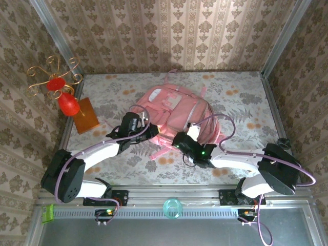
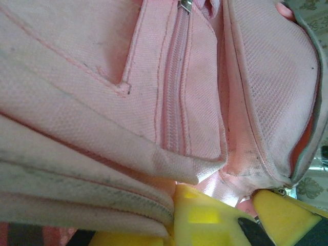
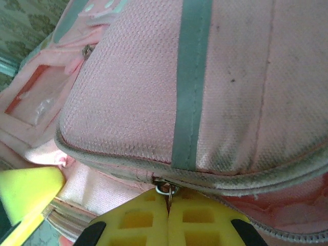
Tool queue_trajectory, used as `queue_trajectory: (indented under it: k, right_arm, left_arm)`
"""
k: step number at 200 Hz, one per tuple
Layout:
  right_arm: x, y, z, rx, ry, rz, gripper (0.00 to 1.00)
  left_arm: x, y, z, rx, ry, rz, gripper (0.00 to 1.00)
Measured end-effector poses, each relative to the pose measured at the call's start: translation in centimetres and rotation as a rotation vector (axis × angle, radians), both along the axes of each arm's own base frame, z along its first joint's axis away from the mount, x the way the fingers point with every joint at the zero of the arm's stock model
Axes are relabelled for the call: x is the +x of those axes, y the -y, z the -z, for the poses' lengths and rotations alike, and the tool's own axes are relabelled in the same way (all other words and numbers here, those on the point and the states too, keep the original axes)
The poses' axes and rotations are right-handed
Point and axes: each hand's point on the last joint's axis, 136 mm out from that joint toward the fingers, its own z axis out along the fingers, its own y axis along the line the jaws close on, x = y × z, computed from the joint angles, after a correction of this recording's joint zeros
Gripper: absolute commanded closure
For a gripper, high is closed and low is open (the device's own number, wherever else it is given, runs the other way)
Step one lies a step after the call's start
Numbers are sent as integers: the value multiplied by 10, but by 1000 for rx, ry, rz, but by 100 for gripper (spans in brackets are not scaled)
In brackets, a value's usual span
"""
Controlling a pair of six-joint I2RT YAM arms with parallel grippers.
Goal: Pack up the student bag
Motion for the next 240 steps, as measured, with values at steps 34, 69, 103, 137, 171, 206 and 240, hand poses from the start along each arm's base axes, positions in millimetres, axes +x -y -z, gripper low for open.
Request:
queue_trajectory:
  k: [34,69,103,137,171,206,240]
  right_arm:
    - [-5,2,0,-38,-42,-104,100]
    - [-12,3,-2,-108,-61,-254,100]
    - [-21,21,-2,-201,-70,-369,100]
    - [-24,50,-2,-269,-85,-396,100]
    - [-25,47,-7,-284,-55,-455,100]
    - [-23,37,-3,-287,-42,-535,100]
    - [-23,37,9,-313,-66,-578,100]
  left_arm:
    - [2,-7,1,-4,-7,11,100]
    - [2,-16,2,-4,-11,50,100]
    - [7,-30,0,0,-5,74,100]
    - [15,-53,5,16,-25,46,100]
    - [17,-60,9,22,-48,62,100]
    - [31,-67,20,67,-63,54,56]
    - [43,-94,18,184,5,-33,40]
